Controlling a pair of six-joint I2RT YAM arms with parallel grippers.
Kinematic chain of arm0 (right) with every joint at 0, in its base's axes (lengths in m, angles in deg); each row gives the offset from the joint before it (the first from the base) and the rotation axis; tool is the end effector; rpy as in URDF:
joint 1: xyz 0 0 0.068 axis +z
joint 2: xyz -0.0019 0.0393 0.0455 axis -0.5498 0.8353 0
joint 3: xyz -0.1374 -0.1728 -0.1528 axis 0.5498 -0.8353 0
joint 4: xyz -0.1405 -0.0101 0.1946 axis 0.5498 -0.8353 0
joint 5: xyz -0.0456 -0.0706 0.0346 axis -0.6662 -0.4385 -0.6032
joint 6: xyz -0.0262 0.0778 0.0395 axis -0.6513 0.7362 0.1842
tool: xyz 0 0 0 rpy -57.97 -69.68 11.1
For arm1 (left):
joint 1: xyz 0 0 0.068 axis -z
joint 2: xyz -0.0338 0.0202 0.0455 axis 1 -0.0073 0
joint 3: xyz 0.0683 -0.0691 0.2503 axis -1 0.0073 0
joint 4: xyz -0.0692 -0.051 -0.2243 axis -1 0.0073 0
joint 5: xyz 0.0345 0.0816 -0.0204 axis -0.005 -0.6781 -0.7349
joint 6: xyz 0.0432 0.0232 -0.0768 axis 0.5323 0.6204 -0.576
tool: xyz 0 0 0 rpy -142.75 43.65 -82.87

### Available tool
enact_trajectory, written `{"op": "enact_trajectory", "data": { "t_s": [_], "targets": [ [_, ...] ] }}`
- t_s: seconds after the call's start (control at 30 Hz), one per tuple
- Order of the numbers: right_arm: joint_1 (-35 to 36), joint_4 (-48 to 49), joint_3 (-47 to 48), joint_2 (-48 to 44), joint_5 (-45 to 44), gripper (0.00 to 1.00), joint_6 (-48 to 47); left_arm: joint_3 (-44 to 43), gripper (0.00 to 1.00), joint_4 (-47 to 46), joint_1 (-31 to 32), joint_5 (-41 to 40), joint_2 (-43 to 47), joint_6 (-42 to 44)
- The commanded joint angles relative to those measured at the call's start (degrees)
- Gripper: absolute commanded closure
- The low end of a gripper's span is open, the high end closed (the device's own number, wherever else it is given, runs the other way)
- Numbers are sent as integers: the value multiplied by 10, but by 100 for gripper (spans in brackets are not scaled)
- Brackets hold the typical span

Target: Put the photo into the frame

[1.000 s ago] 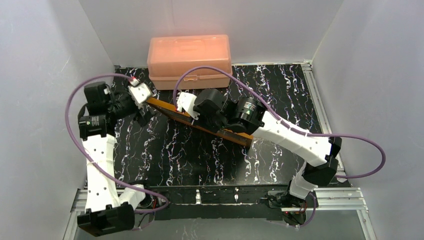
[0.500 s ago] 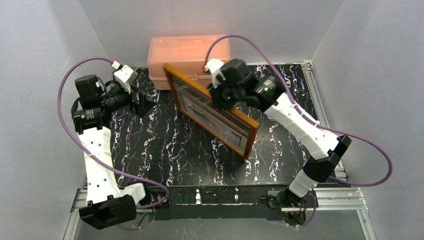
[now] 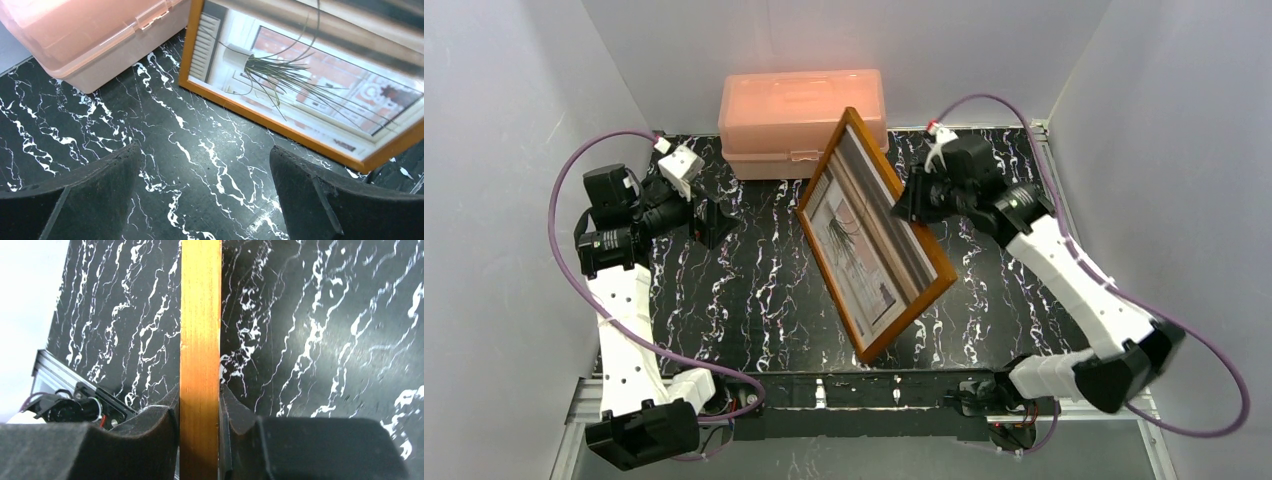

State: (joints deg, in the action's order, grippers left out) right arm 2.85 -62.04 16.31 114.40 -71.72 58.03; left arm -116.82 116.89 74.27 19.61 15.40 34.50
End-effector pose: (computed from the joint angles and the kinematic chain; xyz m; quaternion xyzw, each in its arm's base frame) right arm 0.2442 0.1873 0.3773 -0.1189 0.8703 0.2693 0.3949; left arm 0.2088 -0.0089 0.3918 0.3098 0.7397 -0.1716 0.5721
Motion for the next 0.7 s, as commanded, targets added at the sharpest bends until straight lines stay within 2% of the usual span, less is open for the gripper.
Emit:
{"op": "enact_trajectory", "data": {
  "t_s": [0.0, 0.13, 0.27, 0.5, 0.67],
  "targets": [
    [3, 66, -151, -106, -16, 81, 96, 5, 1, 33, -3, 12, -3, 14],
    [2, 161, -289, -207, -46, 81, 146, -11, 1, 68, -3, 1, -23, 32],
    [1, 232, -392, -270, -80, 81, 170, -18, 1, 93, -3, -3, -33, 52],
    [0, 353, -528, -314, -135, 81, 215, -11, 1, 128, -3, -7, -36, 80],
    [-4, 454, -600, -306, -173, 81, 247, -15, 2, 161, -3, -12, -42, 109]
  ]
}}
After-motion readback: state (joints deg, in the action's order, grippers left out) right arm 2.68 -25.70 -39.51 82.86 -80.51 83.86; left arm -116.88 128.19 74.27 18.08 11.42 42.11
